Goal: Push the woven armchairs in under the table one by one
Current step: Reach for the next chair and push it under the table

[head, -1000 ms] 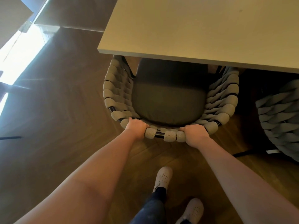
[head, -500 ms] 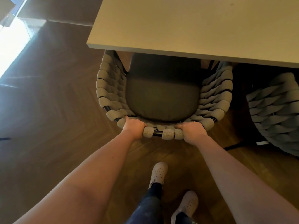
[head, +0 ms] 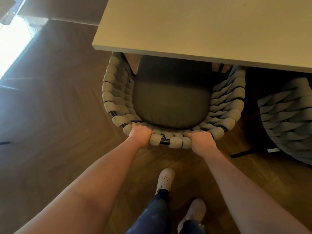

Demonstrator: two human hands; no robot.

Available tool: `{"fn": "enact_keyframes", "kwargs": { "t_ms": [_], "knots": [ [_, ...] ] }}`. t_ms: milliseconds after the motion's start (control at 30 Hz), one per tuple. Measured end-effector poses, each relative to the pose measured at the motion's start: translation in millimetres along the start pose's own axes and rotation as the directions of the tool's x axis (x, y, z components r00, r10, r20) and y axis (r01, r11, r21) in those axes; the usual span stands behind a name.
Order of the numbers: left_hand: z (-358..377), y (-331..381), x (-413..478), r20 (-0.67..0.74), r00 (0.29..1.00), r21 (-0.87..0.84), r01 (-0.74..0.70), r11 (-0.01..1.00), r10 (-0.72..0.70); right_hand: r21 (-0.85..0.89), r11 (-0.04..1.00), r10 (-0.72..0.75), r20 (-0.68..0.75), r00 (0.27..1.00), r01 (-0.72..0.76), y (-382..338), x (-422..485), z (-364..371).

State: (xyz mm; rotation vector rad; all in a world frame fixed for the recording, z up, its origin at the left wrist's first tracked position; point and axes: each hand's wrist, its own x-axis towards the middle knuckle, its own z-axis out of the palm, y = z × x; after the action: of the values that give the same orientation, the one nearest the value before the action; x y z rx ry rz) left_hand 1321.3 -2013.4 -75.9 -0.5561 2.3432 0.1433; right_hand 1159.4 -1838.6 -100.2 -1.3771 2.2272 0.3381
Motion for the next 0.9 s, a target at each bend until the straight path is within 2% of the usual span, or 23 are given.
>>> {"fn": "enact_keyframes", "kwargs": {
  "t_ms": [533,733,800,900],
  "knots": [
    [-9.3,-5.9,11.8,0.002,1.000,0.066,-0.004,0.998,0.003,0.049,0.996,-0.076,-0.015,0.997,0.076,5.4,12.0,-2.5],
    [-7.6,-3.2,11.5,0.029,0.999,0.076,0.019,0.997,-0.021,0.013,0.996,-0.085,0.063,0.994,0.084,6.5,11.4,-11.0],
    [-1.7,0.3,10.3,-0.023,1.000,0.115,-0.006,0.993,0.009,0.032,0.995,-0.099,0.065,0.993,0.097,8.8,11.2,-11.0],
    [4.6,26.8,2.9,-0.120,0.982,0.115,-0.131,0.985,0.145,0.156,0.981,-0.122,0.016,0.992,0.118,15.4,0.8,-10.6]
  ]
}}
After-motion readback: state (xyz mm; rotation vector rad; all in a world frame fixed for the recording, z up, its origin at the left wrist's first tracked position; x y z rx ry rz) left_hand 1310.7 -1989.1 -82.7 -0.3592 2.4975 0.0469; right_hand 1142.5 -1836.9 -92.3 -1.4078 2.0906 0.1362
